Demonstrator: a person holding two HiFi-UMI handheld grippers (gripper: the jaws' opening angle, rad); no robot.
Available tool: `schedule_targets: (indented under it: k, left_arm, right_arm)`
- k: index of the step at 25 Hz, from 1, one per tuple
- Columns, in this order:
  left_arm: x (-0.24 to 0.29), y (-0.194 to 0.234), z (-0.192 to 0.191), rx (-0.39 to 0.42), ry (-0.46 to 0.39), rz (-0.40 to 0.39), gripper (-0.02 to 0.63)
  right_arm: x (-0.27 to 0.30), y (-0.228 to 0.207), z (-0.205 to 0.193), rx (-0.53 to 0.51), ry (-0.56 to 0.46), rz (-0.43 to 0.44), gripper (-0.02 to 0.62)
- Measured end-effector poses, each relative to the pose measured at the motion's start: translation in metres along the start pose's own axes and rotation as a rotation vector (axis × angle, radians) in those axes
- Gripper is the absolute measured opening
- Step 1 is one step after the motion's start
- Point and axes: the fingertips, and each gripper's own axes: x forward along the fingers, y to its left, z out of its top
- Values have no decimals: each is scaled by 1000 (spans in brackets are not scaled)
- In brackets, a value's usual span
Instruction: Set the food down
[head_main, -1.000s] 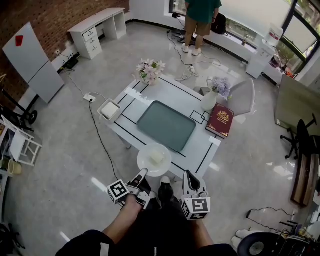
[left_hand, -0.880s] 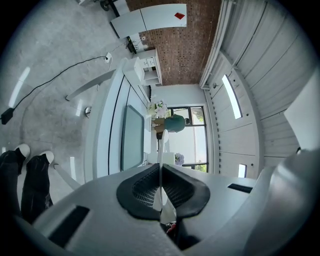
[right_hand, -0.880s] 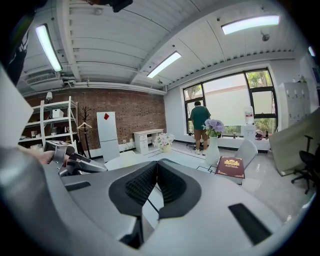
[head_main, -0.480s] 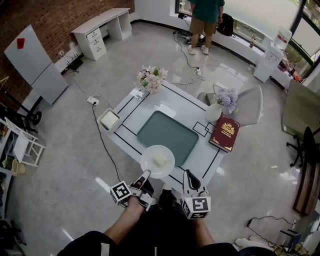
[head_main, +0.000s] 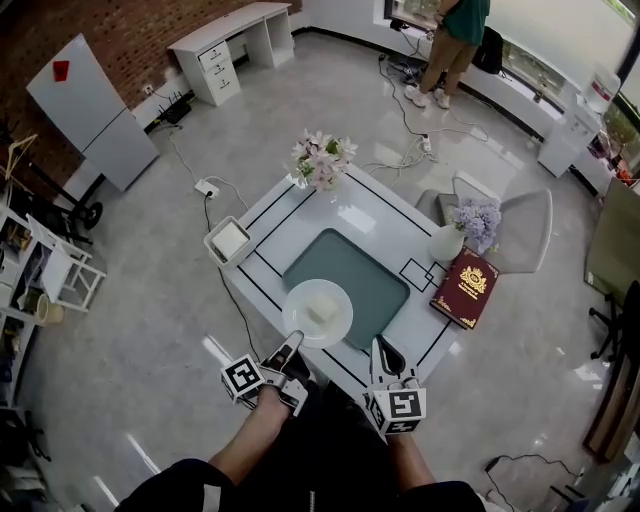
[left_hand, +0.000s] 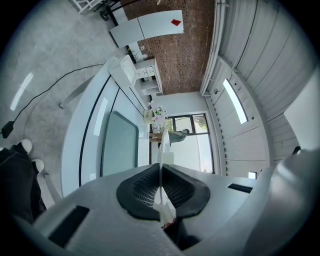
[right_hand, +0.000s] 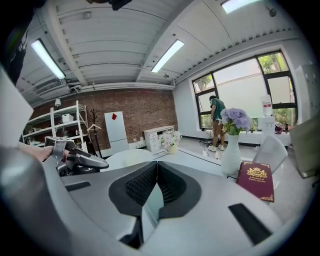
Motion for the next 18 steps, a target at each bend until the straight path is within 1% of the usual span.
schedule_targets:
  k: [4,10,15,18]
  left_arm:
    - [8,2,5,-9,-8,29,15]
    - [28,4,16,-1,-8,47,15]
    - [51,12,20,1,21,49,15]
    - [62,22,19,6,49,72,15]
  right_arm:
    - [12,-8,-1,19,18,10,9]
    - [32,-14,0,29,37,29,9]
    - [42,-20,-1,30,64,20,9]
    - [46,-23,-3,33,81,13,9]
